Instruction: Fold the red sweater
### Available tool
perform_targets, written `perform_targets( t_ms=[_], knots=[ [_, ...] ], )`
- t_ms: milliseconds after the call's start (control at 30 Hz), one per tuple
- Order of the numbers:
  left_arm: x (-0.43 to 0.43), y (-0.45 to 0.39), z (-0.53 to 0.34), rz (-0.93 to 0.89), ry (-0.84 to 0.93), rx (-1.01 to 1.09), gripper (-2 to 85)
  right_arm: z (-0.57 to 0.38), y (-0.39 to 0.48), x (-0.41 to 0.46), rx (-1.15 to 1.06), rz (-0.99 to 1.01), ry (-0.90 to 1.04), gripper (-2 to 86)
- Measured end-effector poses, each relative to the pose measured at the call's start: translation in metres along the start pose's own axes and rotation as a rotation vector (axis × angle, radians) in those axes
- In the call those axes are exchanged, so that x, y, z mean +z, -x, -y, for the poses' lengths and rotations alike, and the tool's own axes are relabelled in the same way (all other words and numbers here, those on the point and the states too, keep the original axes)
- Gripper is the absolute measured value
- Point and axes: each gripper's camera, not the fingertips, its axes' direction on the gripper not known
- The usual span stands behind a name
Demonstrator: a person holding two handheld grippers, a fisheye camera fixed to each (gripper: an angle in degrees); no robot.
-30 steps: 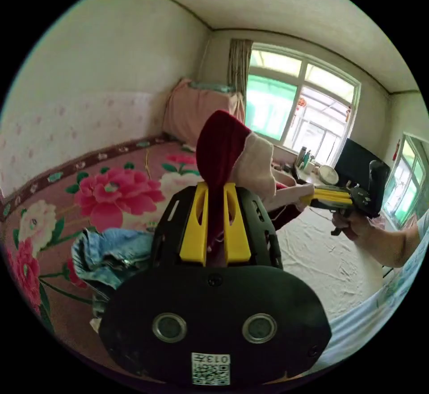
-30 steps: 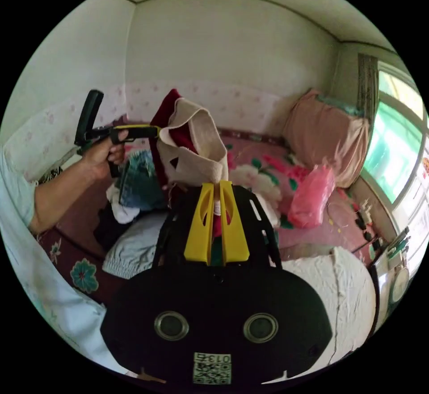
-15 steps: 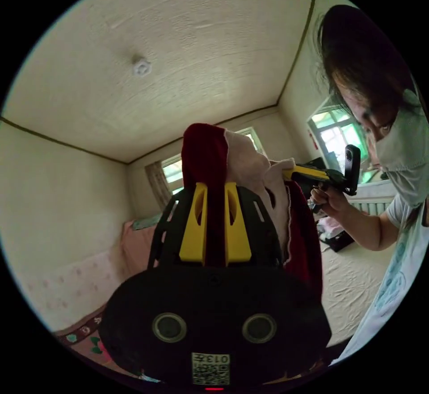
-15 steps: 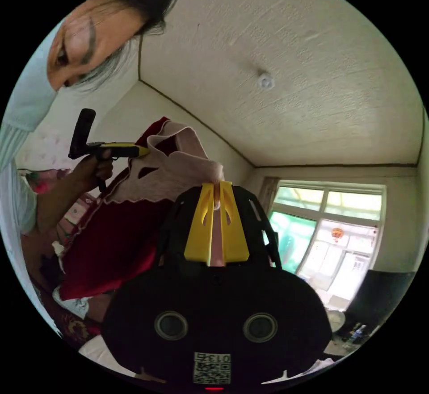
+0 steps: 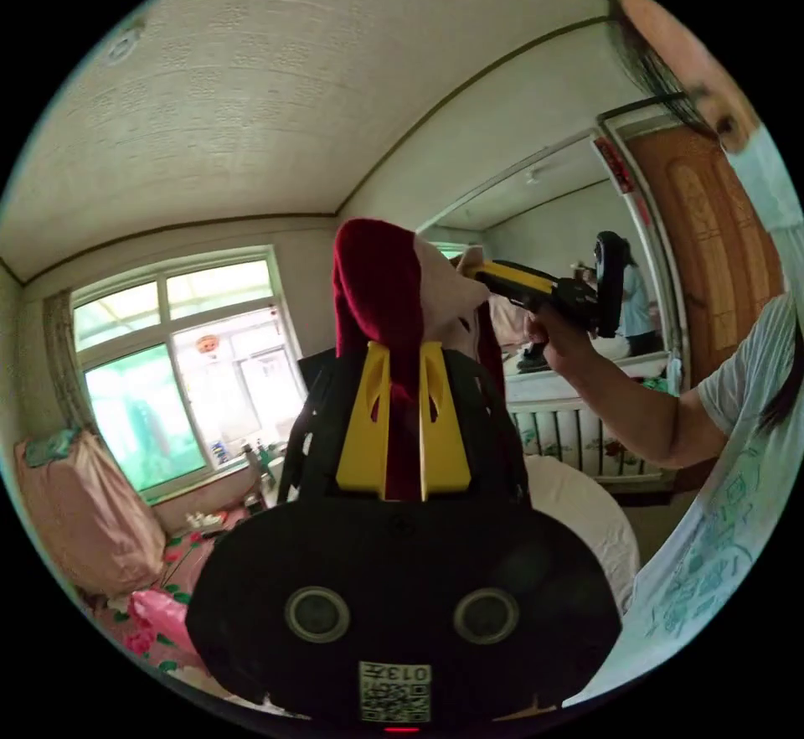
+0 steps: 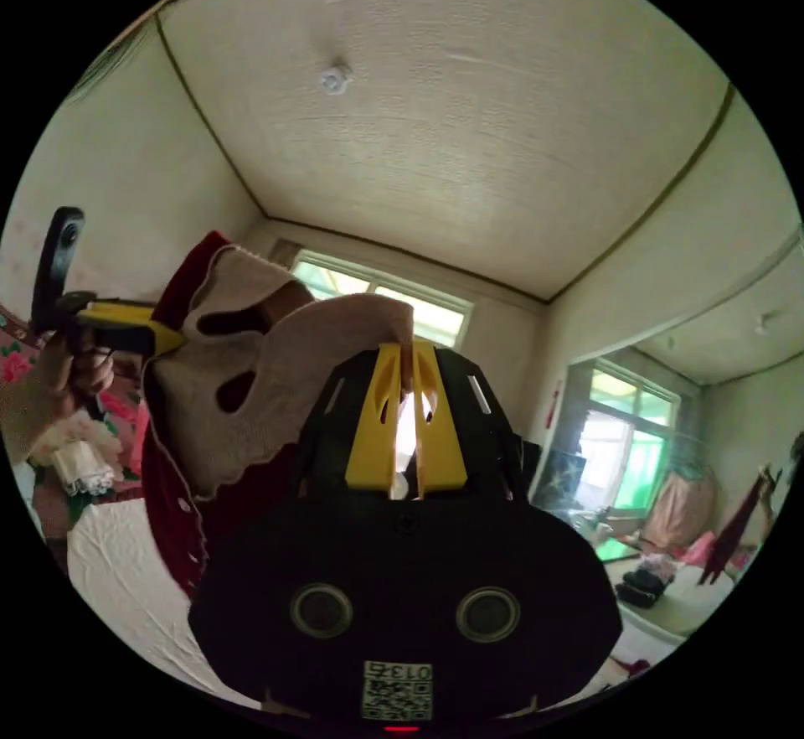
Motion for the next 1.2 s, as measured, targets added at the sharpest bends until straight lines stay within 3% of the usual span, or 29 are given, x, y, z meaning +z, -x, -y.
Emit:
perform_targets(
  t_ms=[167,267,500,600,767,933,967,1100,1200],
  knots=[
    [0.056,-0.083,-0.012,-0.138,-0.014,0.093,5.4,-0.033,-0.071,-0.041,0.106,-0.174,0.024,1.8],
    [0.081,-0.099,-0.018,-0.257,-0.019,0.044,4.1,-0.044,-0.098,-0.04,0.113,-0.222,0.022,2.2],
    [0.131,-0.059,-0.057,-0.304,0.016,-0.125,1.1,-0.073,-0.086,0.049,0.124,-0.09,0.136,2.9],
    [0.14,-0.023,-0.088,-0.253,0.048,-0.21,0.9,-0.101,-0.044,0.109,0.072,0.089,0.176,3.0],
    [0.15,0.045,-0.169,-0.061,0.235,-0.37,0.8,-0.194,0.079,0.231,0.076,0.56,0.377,3.4],
    [0.155,0.138,-0.329,0.206,0.629,-0.614,0.8,-0.309,0.217,0.312,0.177,0.909,0.753,4.8],
    [0.156,0.148,-0.351,0.216,0.678,-0.643,0.8,-0.336,0.238,0.322,0.215,0.954,0.864,5.8],
    [0.149,0.207,-0.49,0.324,0.93,-0.869,1.0,-0.386,0.241,0.311,0.317,0.978,0.955,8.7],
    [0.115,0.243,-0.53,0.371,0.873,-0.995,2.9,-0.407,0.217,0.262,0.25,0.913,0.983,11.7]
  ],
)
